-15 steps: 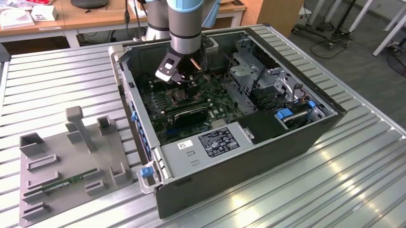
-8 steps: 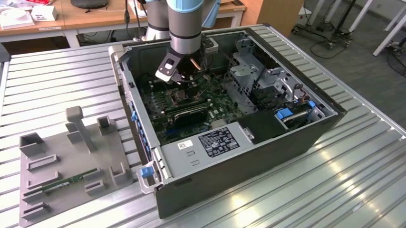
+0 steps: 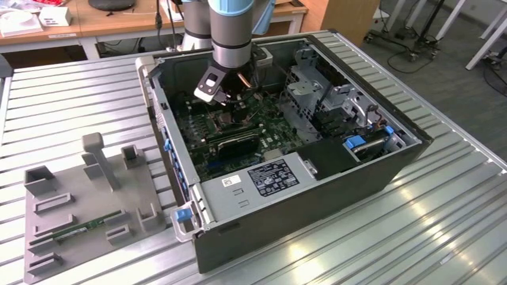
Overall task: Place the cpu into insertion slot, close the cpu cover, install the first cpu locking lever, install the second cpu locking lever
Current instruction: 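Place the cpu into insertion slot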
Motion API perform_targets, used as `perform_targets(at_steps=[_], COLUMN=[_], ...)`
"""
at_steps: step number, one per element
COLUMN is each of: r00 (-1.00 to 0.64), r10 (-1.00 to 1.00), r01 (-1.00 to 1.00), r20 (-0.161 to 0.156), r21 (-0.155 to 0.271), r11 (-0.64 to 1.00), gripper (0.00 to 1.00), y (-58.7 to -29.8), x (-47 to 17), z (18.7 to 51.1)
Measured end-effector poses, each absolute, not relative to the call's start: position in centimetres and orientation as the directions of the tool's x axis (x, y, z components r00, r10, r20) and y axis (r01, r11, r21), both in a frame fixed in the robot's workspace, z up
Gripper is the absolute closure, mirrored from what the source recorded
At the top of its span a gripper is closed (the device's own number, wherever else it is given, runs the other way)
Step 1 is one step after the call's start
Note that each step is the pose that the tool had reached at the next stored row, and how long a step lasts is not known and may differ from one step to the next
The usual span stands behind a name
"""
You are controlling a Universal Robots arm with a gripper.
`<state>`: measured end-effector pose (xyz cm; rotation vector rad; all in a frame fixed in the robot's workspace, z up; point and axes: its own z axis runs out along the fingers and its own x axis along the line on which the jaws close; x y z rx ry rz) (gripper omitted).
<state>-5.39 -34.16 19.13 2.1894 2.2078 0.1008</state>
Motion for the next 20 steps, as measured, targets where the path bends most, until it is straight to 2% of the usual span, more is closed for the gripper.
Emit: perform_targets(at_steps=[4,5,20], r00=[-0.009,-0.009,-0.009], r10=[1.000,1.000,1.000], r01=[0.998,0.998,0.998], r20=[0.025,0.024,0.024], r21=[0.068,0.068,0.068], r11=[0.008,0.008,0.008], gripper=[0.45,0.39,0.39], y=[-34.1,-34.2,-34.2], x=[-5.4,-5.4,-5.4], z=[19.1,19.1,20.7])
